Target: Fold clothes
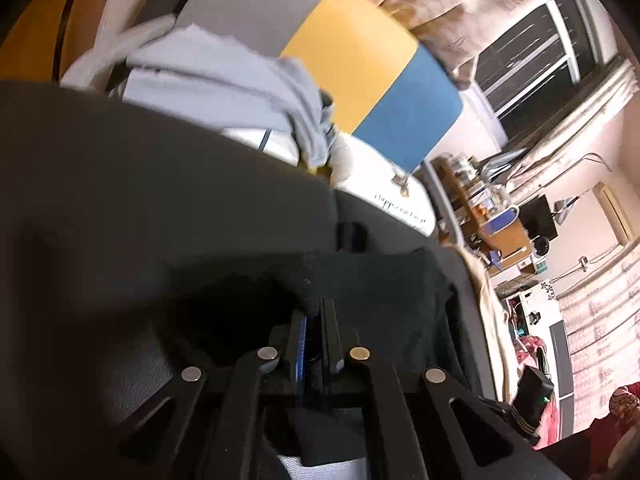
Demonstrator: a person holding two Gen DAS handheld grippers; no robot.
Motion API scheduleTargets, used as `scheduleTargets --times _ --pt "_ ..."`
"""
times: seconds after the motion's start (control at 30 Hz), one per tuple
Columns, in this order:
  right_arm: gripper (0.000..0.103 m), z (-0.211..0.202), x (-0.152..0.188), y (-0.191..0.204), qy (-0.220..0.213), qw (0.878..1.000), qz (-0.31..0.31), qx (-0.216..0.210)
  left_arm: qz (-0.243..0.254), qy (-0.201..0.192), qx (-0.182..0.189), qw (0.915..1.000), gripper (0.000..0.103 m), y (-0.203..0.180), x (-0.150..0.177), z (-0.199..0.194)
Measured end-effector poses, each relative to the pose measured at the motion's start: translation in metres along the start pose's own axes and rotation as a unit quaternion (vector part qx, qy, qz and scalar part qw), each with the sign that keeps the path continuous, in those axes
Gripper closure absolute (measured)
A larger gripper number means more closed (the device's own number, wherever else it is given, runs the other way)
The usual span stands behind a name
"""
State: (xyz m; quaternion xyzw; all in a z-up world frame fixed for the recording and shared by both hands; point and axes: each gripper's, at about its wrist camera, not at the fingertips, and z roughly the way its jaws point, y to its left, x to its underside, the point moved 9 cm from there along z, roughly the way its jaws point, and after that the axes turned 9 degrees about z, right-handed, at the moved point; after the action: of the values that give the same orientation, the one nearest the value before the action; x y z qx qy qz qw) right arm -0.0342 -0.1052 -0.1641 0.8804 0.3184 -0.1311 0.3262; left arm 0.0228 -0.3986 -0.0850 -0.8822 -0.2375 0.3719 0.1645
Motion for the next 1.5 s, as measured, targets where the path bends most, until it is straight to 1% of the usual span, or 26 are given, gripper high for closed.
scheduleTargets --times 0.03,0.07,0.13,0.2,0.3,0.37,0.43,0.47,0.5,0.57,0.67,0.77,0.83,0.9,0.97,1.03,1.1,1.13,1.17,1.23,1.27,1.33,1.37,1.43,1.47,1.5 --pt "0.085 -0.013 -0.002 0.013 -0.009 1.0 0.003 -0.025 0.012 -0.011 -0.015 0.9998 0.082 -0.002 -0.005 -0.009" --pt "0.085 -0.027 -0.003 0.024 -0.018 0.998 0.009 -0.051 0.028 -0.02 -0.032 0.9989 0.076 -0.005 -0.009 -0.018" --pt "0.086 -0.057 -0.006 0.047 -0.037 0.994 0.02 -0.103 0.058 -0.029 -0.04 0.9971 0.07 -0.018 -0.006 -0.033" --pt "0.095 -0.094 -0.004 0.063 -0.061 0.986 0.033 -0.152 0.087 -0.03 -0.01 0.9958 0.059 -0.039 0.011 -0.047" --pt "0.095 -0.132 0.004 0.068 -0.095 0.978 0.064 -0.173 0.102 0.003 0.042 0.9939 0.058 -0.065 0.058 -0.049" --pt "0.092 -0.14 0.017 0.052 -0.112 0.98 0.09 -0.139 0.105 0.032 0.064 0.9919 0.057 -0.079 0.096 -0.038" --pt "0.091 -0.136 0.031 0.033 -0.111 0.982 0.113 -0.107 0.108 0.066 0.069 0.9895 0.056 -0.09 0.132 -0.02" --pt "0.08 -0.131 0.038 0.023 -0.107 0.983 0.122 -0.083 0.11 0.079 0.064 0.9887 0.053 -0.095 0.144 -0.009" --pt "0.063 -0.123 0.044 0.018 -0.101 0.985 0.124 -0.062 0.111 0.089 0.06 0.988 0.053 -0.099 0.155 0.002" --pt "0.044 -0.109 0.053 0.011 -0.094 0.989 0.108 -0.025 0.104 0.101 0.041 0.9886 0.049 -0.102 0.159 0.022" --pt "0.029 -0.079 0.051 0.005 -0.082 0.994 0.053 0.042 0.094 0.099 -0.004 0.9906 0.049 -0.097 0.153 0.046" --pt "0.025 -0.045 0.051 -0.009 -0.055 0.995 0.041 0.07 0.062 0.113 -0.045 0.9906 0.049 -0.082 0.15 0.064" --pt "0.025 -0.027 0.054 -0.015 -0.04 0.995 0.037 0.084 0.041 0.111 -0.049 0.9918 0.051 -0.076 0.149 0.068" --pt "0.025 -0.015 0.053 -0.018 -0.045 0.992 0.007 0.122 0.031 0.106 -0.056 0.9923 0.064 -0.07 0.147 0.069" --pt "0.027 -0.005 0.05 -0.018 -0.053 0.984 -0.024 0.167 0.02 0.101 -0.036 0.994 0.091 -0.065 0.144 0.07" --pt "0.038 -0.001 0.044 -0.01 -0.056 0.987 -0.021 0.148 0.001 0.097 0.012 0.9952 0.095 -0.066 0.138 0.067" --pt "0.067 0.002 0.037 -0.004 -0.055 0.993 0.004 0.105 -0.013 0.076 0.073 0.9944 0.095 -0.074 0.127 0.053" --pt "0.072 0.001 0.034 -0.002 -0.046 0.997 0.049 0.045 -0.015 0.061 0.116 0.9913 0.096 -0.083 0.119 0.038" --pt "0.074 -0.003 0.029 0.001 -0.043 0.993 0.102 -0.036 -0.018 0.045 0.158 0.9862 0.101 -0.091 0.111 0.023" --pt "0.073 -0.021 0.021 0.008 -0.051 0.976 0.152 -0.146 -0.016 0.006 0.245 0.9694 0.102 -0.11 0.094 -0.017" --pt "0.073 -0.032 0.016 0.012 -0.056 0.963 0.173 -0.199 -0.014 -0.011 0.278 0.9603 0.103 -0.117 0.088 -0.036" --pt "0.073 -0.055 0.014 0.018 -0.064 0.942 0.193 -0.266 -0.01 -0.043 0.336 0.9409 0.103 -0.127 0.081 -0.075" --pt "0.073 -0.067 0.016 0.019 -0.071 0.936 0.2 -0.28 -0.006 -0.057 0.355 0.9329 0.103 -0.129 0.08 -0.093" --pt "0.073 -0.09 0.02 0.02 -0.086 0.926 0.211 -0.299 0.002 -0.075 0.356 0.9316 0.103 -0.126 0.085 -0.116" --pt "0.063 -0.1 0.026 0.013 -0.096 0.928 0.22 -0.286 0.004 -0.079 0.334 0.9392 0.103 -0.118 0.09 -0.12" --pt "0.045 -0.102 0.031 0.006 -0.099 0.934 0.224 -0.26 0.002 -0.073 0.307 0.9489 0.101 -0.108 0.099 -0.118"
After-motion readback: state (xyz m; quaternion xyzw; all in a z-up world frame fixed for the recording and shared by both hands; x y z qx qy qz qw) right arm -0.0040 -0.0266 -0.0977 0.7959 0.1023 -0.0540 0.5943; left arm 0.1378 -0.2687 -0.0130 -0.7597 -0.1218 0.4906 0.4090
